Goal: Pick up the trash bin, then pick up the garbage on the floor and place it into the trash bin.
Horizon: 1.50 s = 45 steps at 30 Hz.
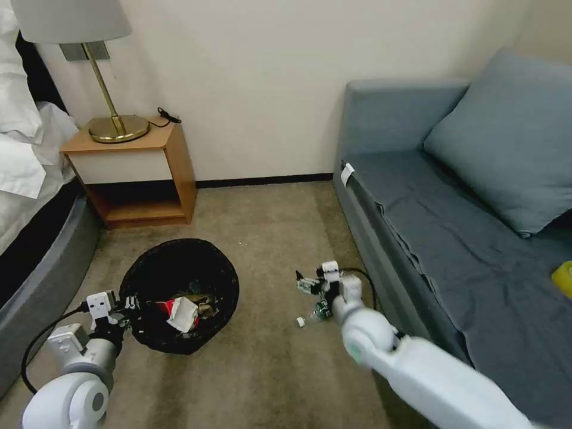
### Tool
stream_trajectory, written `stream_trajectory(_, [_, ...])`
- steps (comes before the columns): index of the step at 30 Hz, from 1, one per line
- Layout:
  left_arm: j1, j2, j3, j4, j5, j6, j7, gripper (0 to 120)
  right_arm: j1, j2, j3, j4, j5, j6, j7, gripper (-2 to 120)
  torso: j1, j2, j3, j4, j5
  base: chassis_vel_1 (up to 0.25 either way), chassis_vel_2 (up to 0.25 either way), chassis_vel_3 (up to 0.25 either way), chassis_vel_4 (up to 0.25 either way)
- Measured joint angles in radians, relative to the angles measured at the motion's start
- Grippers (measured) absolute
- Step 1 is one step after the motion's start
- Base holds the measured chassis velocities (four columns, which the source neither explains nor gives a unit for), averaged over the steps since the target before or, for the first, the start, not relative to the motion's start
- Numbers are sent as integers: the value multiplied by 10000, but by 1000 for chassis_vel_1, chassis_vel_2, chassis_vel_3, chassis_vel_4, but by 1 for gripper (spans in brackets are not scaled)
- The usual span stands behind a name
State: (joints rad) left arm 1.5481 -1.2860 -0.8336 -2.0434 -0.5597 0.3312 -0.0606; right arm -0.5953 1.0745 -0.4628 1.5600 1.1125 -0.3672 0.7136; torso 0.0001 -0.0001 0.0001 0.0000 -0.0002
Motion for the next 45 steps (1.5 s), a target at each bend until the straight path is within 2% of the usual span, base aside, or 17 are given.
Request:
stream_trajectory(4, [-158, -77, 69, 178, 51, -75, 25, 3, 602, 1267, -205, -1284, 2045, -694, 1361, 100, 0, 0, 0, 5, 1, 0, 0, 0, 0])
stream_trajectory(5, [-158, -77, 69, 178, 51, -75, 25, 3, 602, 1267, -205, -1284, 2045, -694, 1361, 100, 0, 0, 0, 5, 1, 0, 0, 0, 0])
stream_trajectory(8, [-336, -62, 134, 334, 56, -103, 41, 3, 709, 1986, -6, -2043, 3017, -1142, 2261, 100, -1, 0, -1, 3, 1, 0, 0, 0, 0])
stream_trajectory(13, [-503, 41, 188, 594, 41, -139, 87, 3, 572, 2313, 606, -2850, 3212, -1352, 2608, 100, 0, 0, -1, 0, 0, 0, 0, 0, 0])
stream_trajectory(27, [-631, 196, 308, 981, -13, -258, 179, 3, 64, 2575, 1428, -3871, 2975, -1353, 2810, 100, 0, 0, -2, -1, 1, 0, 0, 0, 0])
stream_trajectory(39, [-552, 379, -5, 1206, -69, -470, 328, 3, 52, 3478, 1747, -5693, 1777, -1077, 2161, 100, 0, 0, -2, 2, 2, 0, 0, 0, 0])
stream_trajectory(45, [-552, 393, -95, 1279, -91, -510, 357, 3, 64, 3587, 1821, -6110, 1362, -981, 1842, 100, 0, 1, -2, 1, 2, 0, 0, 0, 0])
